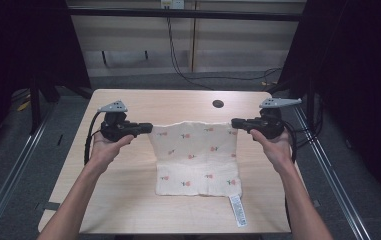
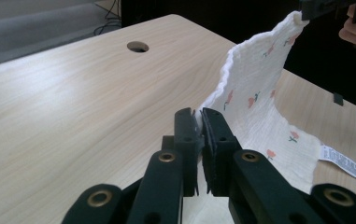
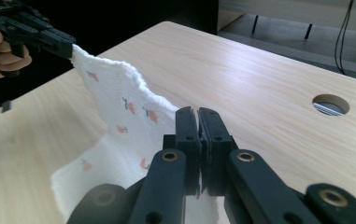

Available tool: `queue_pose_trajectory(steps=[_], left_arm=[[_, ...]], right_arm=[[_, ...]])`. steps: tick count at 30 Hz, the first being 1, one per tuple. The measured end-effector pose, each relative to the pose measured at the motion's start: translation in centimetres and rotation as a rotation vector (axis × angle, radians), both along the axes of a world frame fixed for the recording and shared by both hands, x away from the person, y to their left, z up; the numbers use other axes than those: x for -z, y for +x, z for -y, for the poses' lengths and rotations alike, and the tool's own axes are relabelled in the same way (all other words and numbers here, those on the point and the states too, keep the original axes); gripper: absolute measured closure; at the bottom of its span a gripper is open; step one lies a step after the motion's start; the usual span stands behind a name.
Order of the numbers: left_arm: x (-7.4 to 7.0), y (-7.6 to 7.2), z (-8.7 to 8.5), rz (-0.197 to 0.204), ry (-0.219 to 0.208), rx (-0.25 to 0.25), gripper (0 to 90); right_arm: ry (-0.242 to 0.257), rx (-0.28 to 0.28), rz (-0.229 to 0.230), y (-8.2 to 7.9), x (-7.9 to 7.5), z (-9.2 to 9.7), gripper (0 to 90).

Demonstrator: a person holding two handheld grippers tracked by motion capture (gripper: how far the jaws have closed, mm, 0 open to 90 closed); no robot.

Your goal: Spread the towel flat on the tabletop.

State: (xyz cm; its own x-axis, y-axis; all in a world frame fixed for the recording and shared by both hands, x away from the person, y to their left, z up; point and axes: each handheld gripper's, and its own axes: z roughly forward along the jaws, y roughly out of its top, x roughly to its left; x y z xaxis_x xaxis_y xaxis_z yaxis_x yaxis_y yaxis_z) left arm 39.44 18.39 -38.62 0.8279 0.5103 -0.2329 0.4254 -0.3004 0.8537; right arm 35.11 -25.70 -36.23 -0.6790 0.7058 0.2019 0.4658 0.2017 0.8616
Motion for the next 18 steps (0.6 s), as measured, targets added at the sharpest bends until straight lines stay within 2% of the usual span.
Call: queue_pose_trajectory(steps=[2, 3, 4, 6, 8, 13, 16, 18], left_arm=[[0.3, 0.3, 0.1, -0.008, -0.001, -0.003, 85.5], [0.8, 0.7, 0.3, -0.016, -0.001, -0.011, 85.4], [1.1, 1.1, 0.5, -0.027, 0.0, -0.016, 85.4], [1.6, 1.8, 0.8, -0.036, 0.007, -0.029, 85.4], [1.9, 2.1, 1.0, -0.041, 0.008, -0.03, 85.4], [2.5, 2.6, 1.1, -0.049, 0.013, -0.037, 84.7], [2.9, 2.8, 1.0, -0.052, 0.016, -0.05, 80.5], [3.0, 2.8, 0.6, -0.054, 0.014, -0.075, 74.5]], right_arm=[[0.001, 0.006, 0.007, 0.3, 0.3, 0.0, 87.6], [-0.002, 0.008, 0.033, 0.5, 0.7, -0.1, 87.6], [0.009, 0.011, 0.034, 0.9, 1.1, -0.3, 87.6], [0.001, 0.017, 0.017, 1.7, 1.7, -0.8, 87.6], [-0.032, 0.033, -0.014, 3.0, 3.0, -1.4, 87.6], [-0.041, 0.054, -0.046, 4.4, 4.1, -1.4, 87.2], [-0.04, 0.072, -0.054, 4.9, 4.6, -1.2, 84.3], [-0.048, 0.089, -0.045, 4.9, 4.7, -1.1, 77.8]])
